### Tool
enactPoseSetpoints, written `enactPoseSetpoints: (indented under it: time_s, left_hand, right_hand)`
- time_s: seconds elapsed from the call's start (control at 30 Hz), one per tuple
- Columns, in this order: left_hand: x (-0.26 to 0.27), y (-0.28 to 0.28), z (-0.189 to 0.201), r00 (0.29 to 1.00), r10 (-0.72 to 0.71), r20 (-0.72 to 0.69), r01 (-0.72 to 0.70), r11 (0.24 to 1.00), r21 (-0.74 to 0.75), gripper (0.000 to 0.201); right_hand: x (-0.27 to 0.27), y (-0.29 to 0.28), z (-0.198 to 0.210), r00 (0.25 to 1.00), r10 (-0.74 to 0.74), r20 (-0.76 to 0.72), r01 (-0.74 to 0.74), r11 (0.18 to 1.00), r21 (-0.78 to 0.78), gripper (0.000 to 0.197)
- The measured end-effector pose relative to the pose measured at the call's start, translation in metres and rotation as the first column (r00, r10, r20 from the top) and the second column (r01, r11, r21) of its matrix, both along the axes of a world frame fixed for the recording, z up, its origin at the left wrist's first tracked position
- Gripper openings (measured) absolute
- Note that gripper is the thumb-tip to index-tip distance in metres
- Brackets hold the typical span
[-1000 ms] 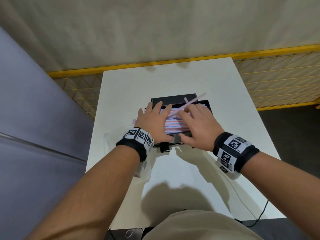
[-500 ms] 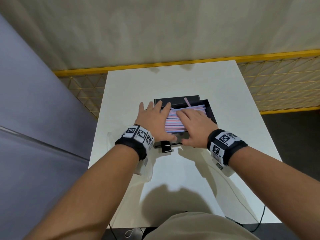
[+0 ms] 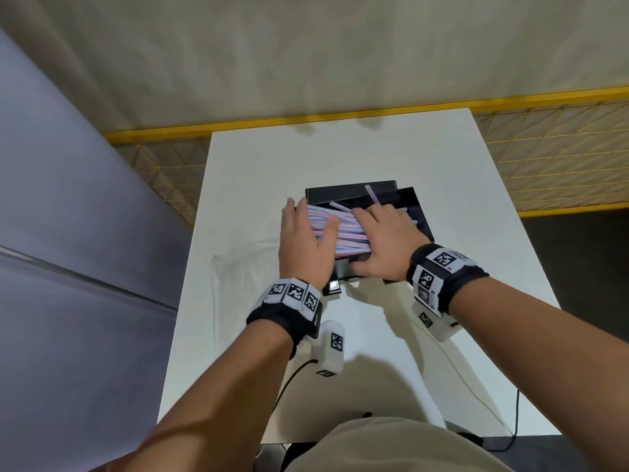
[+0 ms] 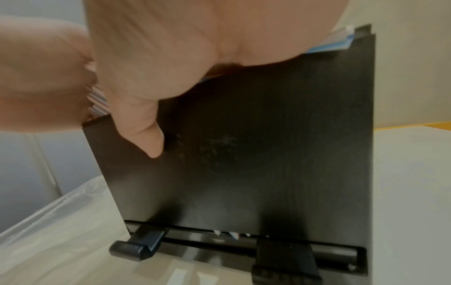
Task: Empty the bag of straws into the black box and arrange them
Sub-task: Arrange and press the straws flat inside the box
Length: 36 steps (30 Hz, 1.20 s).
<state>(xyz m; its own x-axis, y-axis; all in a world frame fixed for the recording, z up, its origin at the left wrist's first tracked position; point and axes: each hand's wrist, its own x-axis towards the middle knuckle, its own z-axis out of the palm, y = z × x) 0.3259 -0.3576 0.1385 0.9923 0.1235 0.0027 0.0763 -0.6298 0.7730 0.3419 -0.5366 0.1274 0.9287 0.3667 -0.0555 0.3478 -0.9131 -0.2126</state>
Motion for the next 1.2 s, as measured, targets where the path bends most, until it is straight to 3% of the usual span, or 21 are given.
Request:
enactPoseSetpoints:
  time_s: [0.1, 0.2, 0.27, 0.37, 0.43, 0.53, 0.6, 0.67, 0.73, 0.8, 0.87, 0.97, 1.1, 1.2]
  left_hand:
    - [0.001, 0.003, -0.008, 0.992, -0.107, -0.074, 0.121, 0.968, 0.220, 0.087]
    - [-0.001, 0.013, -0.015, 0.982, -0.153, -0.111, 0.183, 0.918, 0.351, 0.090]
    - [-0.001, 0.017, -0.013, 0.985, -0.165, -0.043, 0.170, 0.927, 0.335, 0.091]
    - [0.000, 0.018, -0.001, 0.962, -0.227, 0.151, 0.163, 0.923, 0.349, 0.090]
    - [0.004, 0.013, 0.004, 0.913, -0.371, 0.172, 0.249, 0.837, 0.487, 0.086]
    - [0.009, 0.005, -0.001, 0.875, -0.483, -0.026, 0.376, 0.645, 0.665, 0.083]
    - [0.010, 0.006, -0.008, 0.878, -0.468, -0.097, 0.404, 0.617, 0.676, 0.085]
    - [0.010, 0.009, -0.015, 0.881, -0.468, -0.070, 0.383, 0.617, 0.688, 0.083]
    - [0.010, 0.010, -0.019, 0.883, -0.467, -0.053, 0.369, 0.618, 0.695, 0.079]
    - [0.010, 0.010, -0.020, 0.883, -0.466, -0.044, 0.365, 0.625, 0.690, 0.078]
    - [0.010, 0.009, -0.019, 0.881, -0.471, -0.037, 0.368, 0.635, 0.679, 0.076]
    - [0.009, 0.012, -0.020, 0.873, -0.488, 0.013, 0.360, 0.662, 0.657, 0.070]
    - [0.005, 0.015, -0.025, 0.862, -0.498, 0.094, 0.333, 0.696, 0.636, 0.060]
    - [0.003, 0.016, -0.024, 0.850, -0.517, 0.096, 0.339, 0.679, 0.651, 0.057]
  right_hand:
    - [0.004, -0.001, 0.002, 0.991, 0.051, 0.126, -0.054, 0.998, 0.022, 0.096]
    - [0.009, -0.006, 0.005, 0.979, 0.097, 0.179, -0.103, 0.994, 0.028, 0.099]
    - [0.012, -0.011, 0.004, 0.980, 0.096, 0.173, -0.107, 0.992, 0.060, 0.095]
    - [0.015, -0.012, 0.001, 0.973, 0.111, 0.201, -0.132, 0.987, 0.094, 0.072]
    - [0.016, -0.010, 0.000, 0.964, 0.117, 0.237, -0.140, 0.987, 0.082, 0.059]
    - [0.016, -0.009, -0.002, 0.964, 0.113, 0.242, -0.125, 0.992, 0.034, 0.061]
    - [0.013, -0.014, 0.000, 0.958, 0.107, 0.264, -0.134, 0.987, 0.084, 0.061]
    - [0.013, -0.020, 0.005, 0.959, 0.031, 0.282, -0.095, 0.972, 0.214, 0.061]
    - [0.019, -0.025, 0.011, 0.951, -0.146, 0.271, 0.042, 0.933, 0.357, 0.054]
    - [0.034, -0.025, 0.021, 0.947, -0.285, 0.150, 0.198, 0.883, 0.426, 0.044]
    - [0.053, -0.022, 0.034, 0.969, -0.247, 0.004, 0.231, 0.911, 0.342, 0.031]
    - [0.070, -0.003, 0.050, 0.991, -0.078, -0.111, 0.089, 0.991, 0.098, 0.015]
    - [0.073, 0.025, 0.058, 0.993, 0.036, -0.115, -0.044, 0.997, -0.062, 0.024]
    - [0.072, 0.042, 0.058, 0.989, 0.111, -0.099, -0.127, 0.977, -0.172, 0.030]
